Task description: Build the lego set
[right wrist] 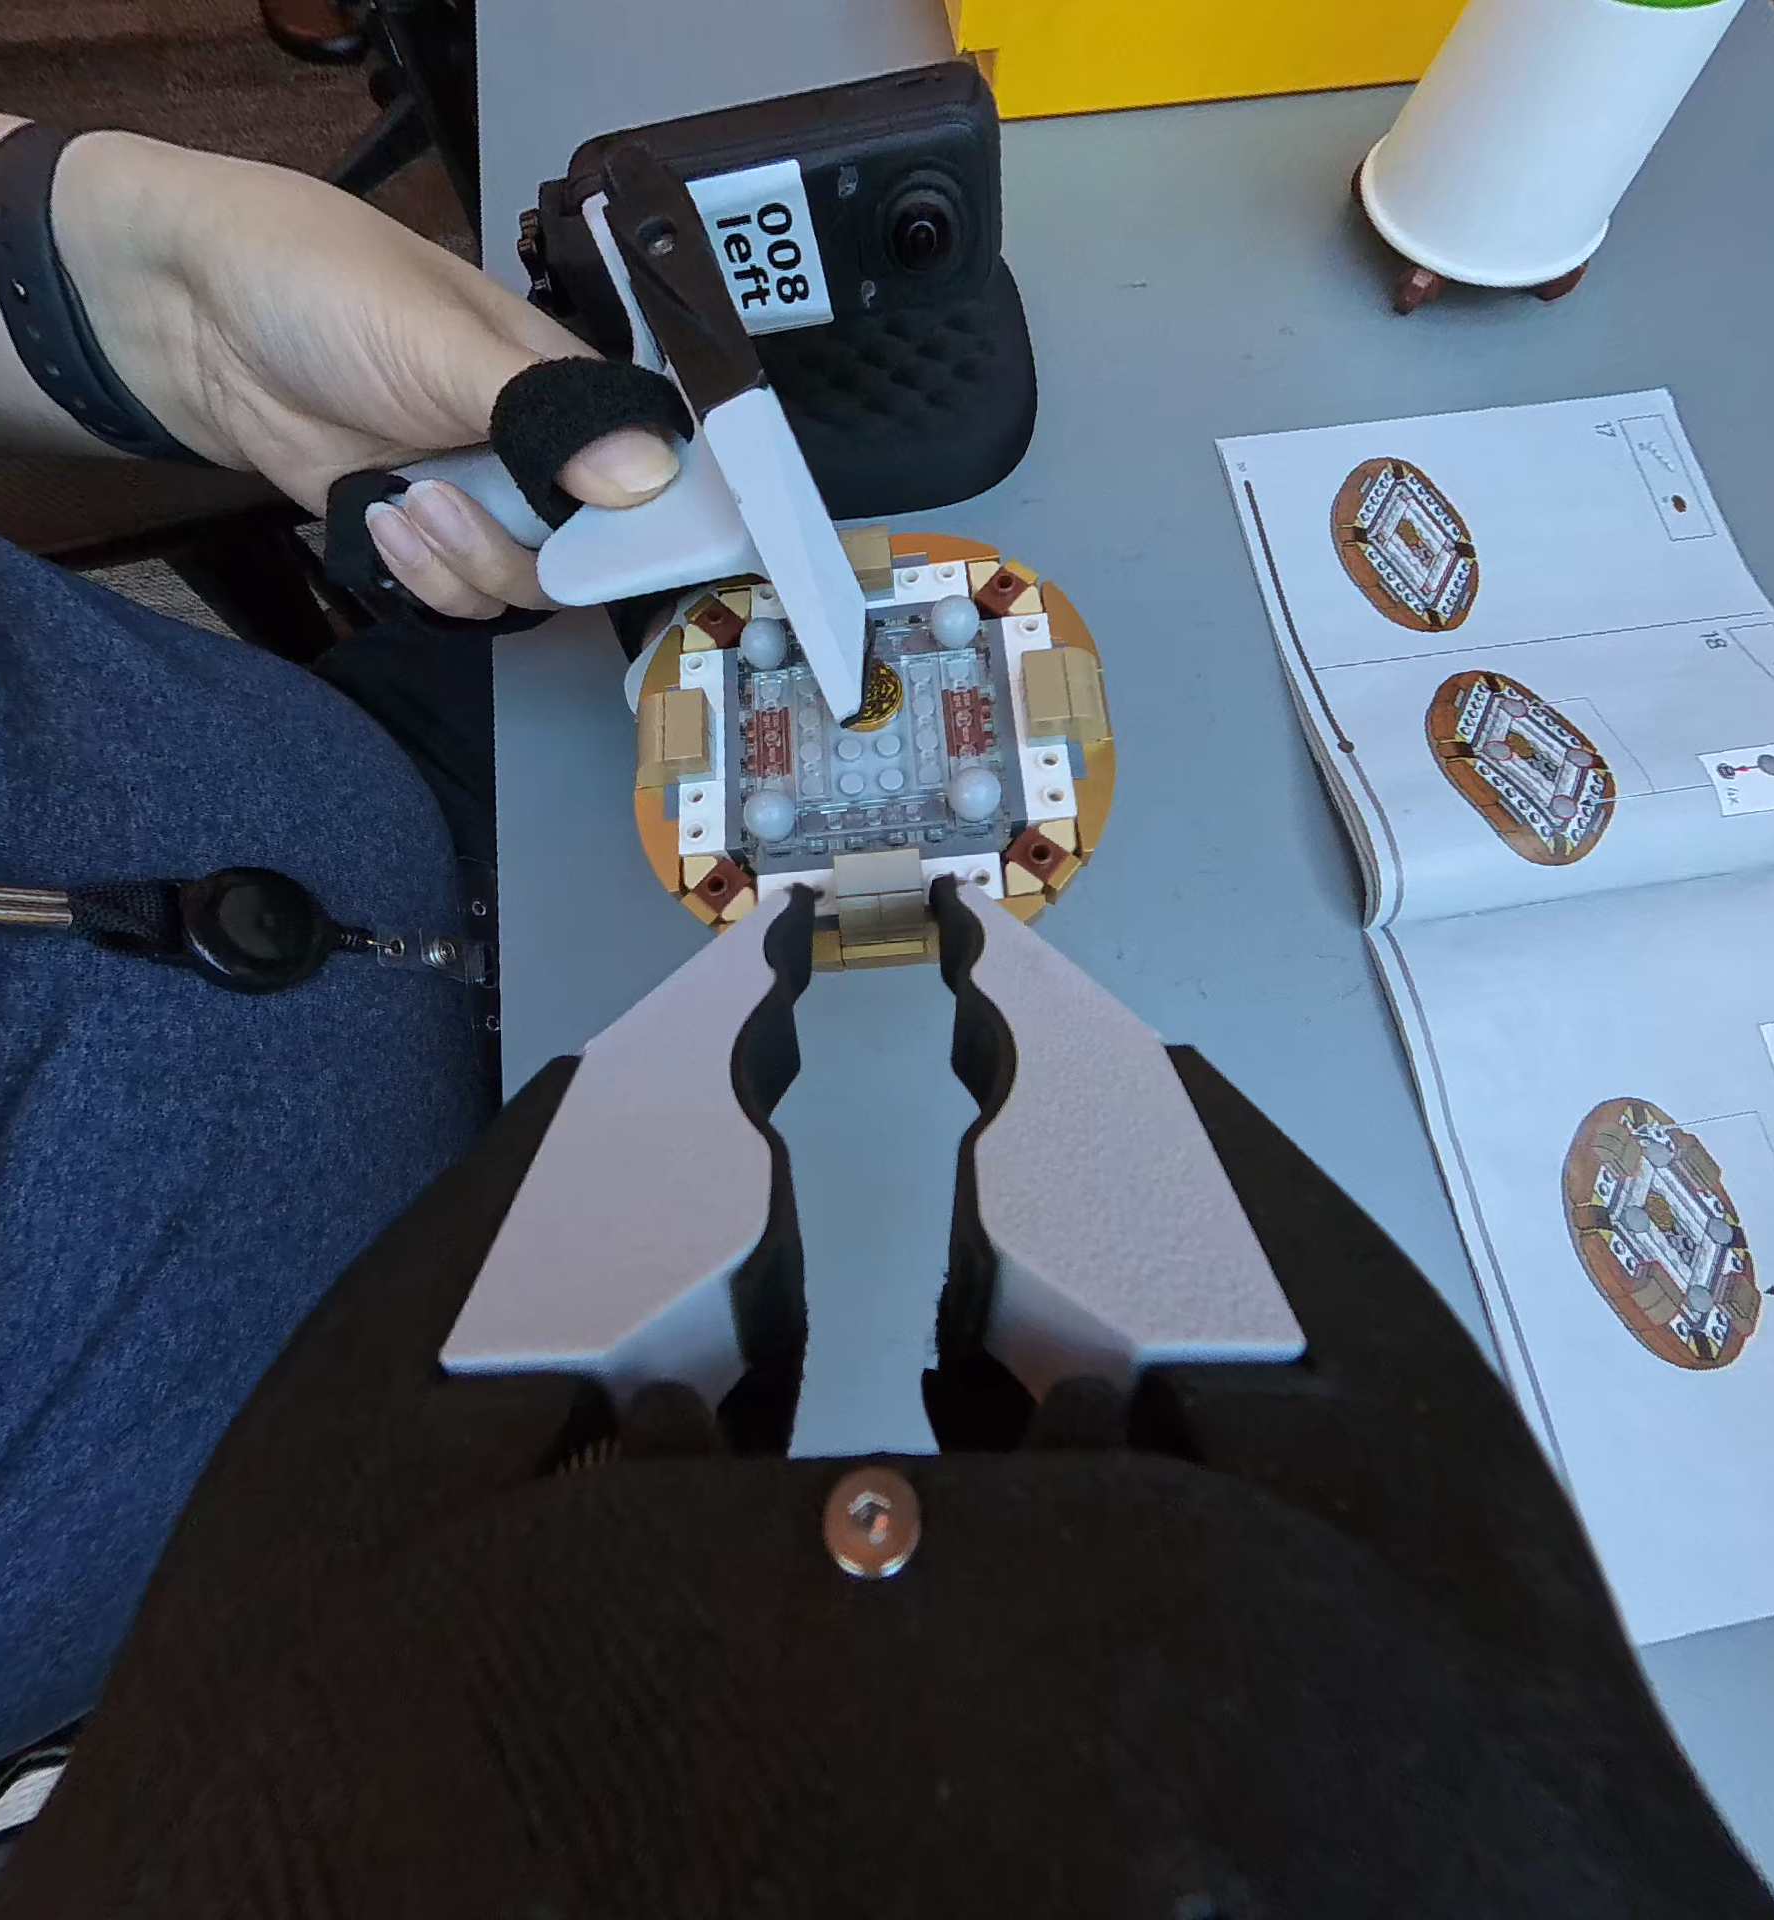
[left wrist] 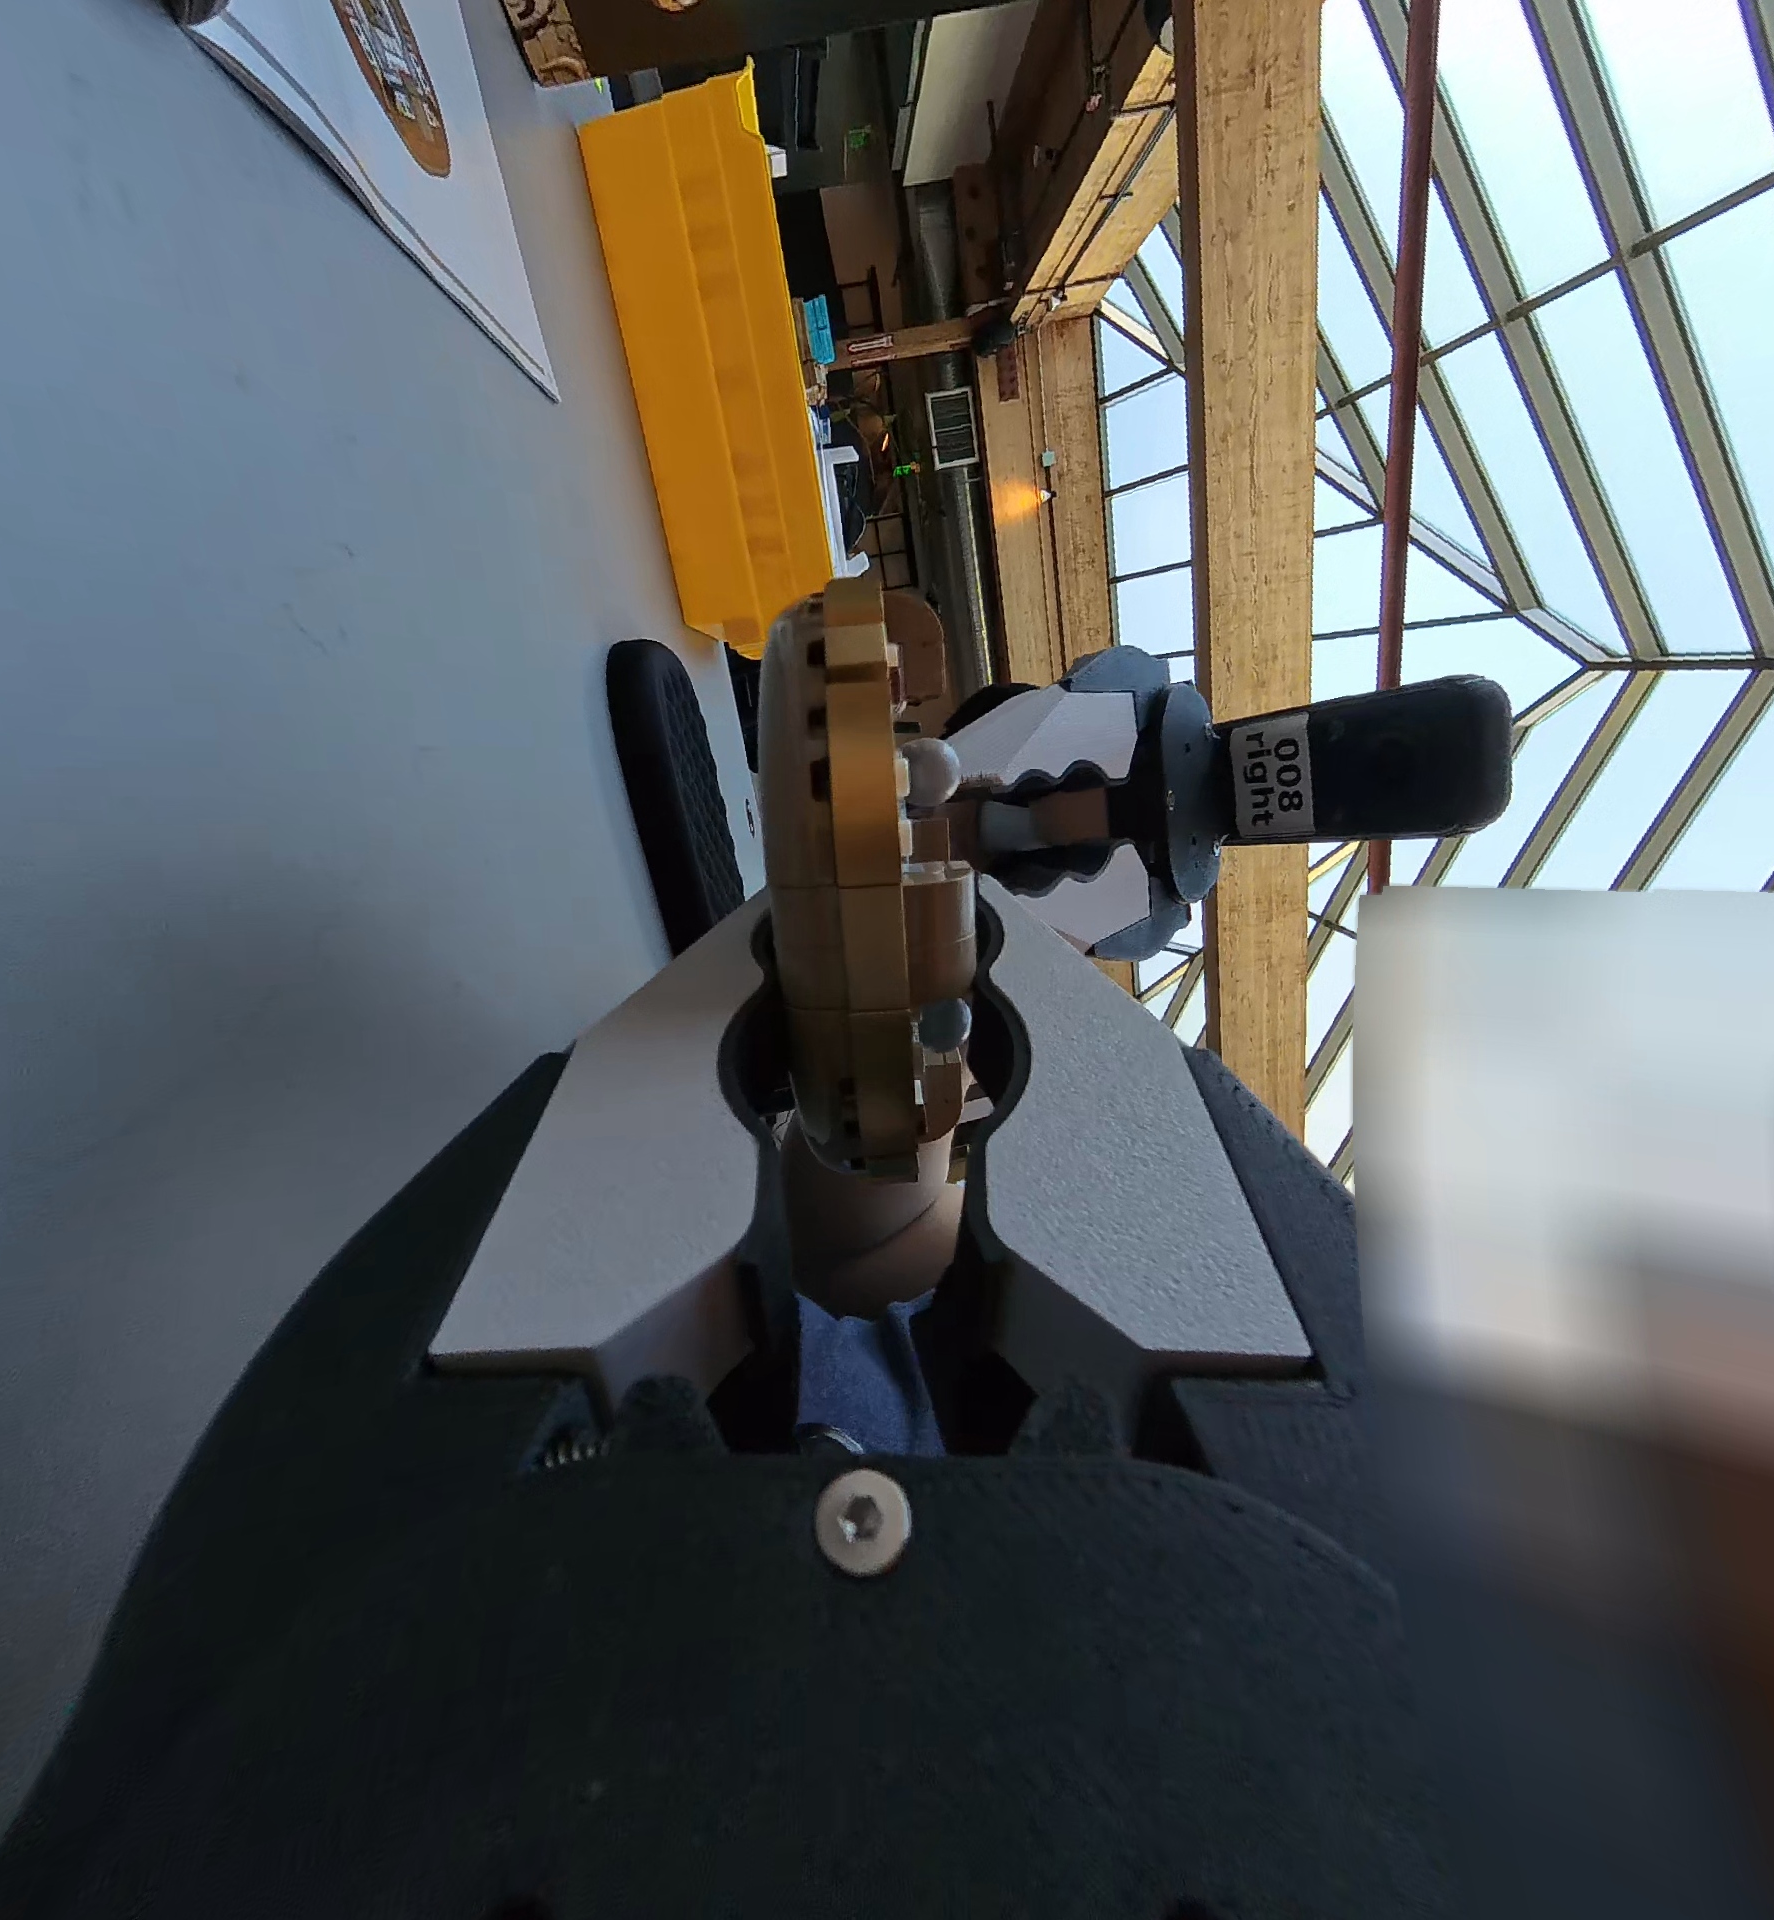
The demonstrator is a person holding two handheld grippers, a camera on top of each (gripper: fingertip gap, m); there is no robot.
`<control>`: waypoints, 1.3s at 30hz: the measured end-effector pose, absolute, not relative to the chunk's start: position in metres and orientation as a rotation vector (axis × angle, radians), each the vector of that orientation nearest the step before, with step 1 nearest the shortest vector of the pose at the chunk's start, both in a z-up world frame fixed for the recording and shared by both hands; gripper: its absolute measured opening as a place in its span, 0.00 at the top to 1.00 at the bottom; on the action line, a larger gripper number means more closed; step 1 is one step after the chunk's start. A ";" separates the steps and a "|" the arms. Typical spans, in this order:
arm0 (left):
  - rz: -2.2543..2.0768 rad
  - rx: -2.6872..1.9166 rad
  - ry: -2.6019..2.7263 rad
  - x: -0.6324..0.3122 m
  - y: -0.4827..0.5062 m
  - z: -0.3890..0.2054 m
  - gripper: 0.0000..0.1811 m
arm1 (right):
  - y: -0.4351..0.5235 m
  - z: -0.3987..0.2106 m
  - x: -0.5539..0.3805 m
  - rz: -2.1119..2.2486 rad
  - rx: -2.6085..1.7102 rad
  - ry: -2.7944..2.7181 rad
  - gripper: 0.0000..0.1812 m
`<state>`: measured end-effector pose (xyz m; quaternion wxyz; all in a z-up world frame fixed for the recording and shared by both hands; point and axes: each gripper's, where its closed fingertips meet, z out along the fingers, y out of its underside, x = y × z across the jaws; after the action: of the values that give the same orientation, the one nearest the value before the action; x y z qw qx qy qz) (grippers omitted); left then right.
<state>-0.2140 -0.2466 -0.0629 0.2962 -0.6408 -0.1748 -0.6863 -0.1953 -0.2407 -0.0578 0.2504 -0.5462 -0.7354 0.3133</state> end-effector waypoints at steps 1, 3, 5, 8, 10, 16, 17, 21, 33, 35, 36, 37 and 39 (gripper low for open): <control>-1.827 -1.701 -0.467 -0.214 -0.246 -0.062 0.84 | -0.241 -0.057 -0.195 0.856 -1.481 -2.001 0.86; -1.825 -1.701 -0.467 -0.214 -0.246 -0.062 0.84 | -0.242 -0.053 -0.195 0.865 -1.466 -1.986 0.86; -1.824 -1.699 -0.469 -0.215 -0.247 -0.062 0.84 | -0.241 -0.047 -0.194 0.897 -1.470 -1.947 0.82; -1.823 -1.694 -0.470 -0.216 -0.248 -0.062 0.84 | -0.227 -0.032 -0.189 1.017 -1.535 -1.749 0.76; -1.823 -1.691 -0.469 -0.217 -0.249 -0.061 0.84 | -0.205 -0.025 -0.181 1.102 -1.613 -1.527 0.65; -1.830 -1.685 -0.455 -0.217 -0.252 -0.058 0.84 | -0.193 -0.030 -0.145 1.462 -1.718 -1.168 0.65; -1.829 -1.683 -0.454 -0.218 -0.252 -0.058 0.84 | -0.195 -0.032 -0.142 1.512 -1.723 -1.143 0.67; -1.820 -1.687 -0.466 -0.221 -0.251 -0.060 0.84 | -0.194 -0.040 -0.133 1.541 -1.710 -1.077 0.69; -1.810 -1.673 -0.465 -0.222 -0.252 -0.056 0.84 | -0.207 -0.057 -0.143 1.627 -1.784 -1.121 0.75; -1.807 -1.674 -0.462 -0.222 -0.252 -0.056 0.84 | -0.211 -0.056 -0.144 1.680 -1.788 -1.105 0.76; -1.805 -1.675 -0.460 -0.222 -0.252 -0.056 0.84 | -0.214 -0.058 -0.145 1.710 -1.801 -1.109 0.79; -1.803 -1.679 -0.454 -0.221 -0.252 -0.057 0.84 | -0.217 -0.060 -0.145 1.732 -1.817 -1.112 0.81; -1.792 -1.689 -0.448 -0.221 -0.252 -0.059 0.84 | -0.220 -0.064 -0.147 1.747 -1.828 -1.107 0.81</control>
<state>-0.2208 -0.2519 -0.0586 0.3137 -0.6408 -0.1700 -0.6797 -0.1474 -0.2203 -0.0644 0.1896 -0.6502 -0.3938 0.6214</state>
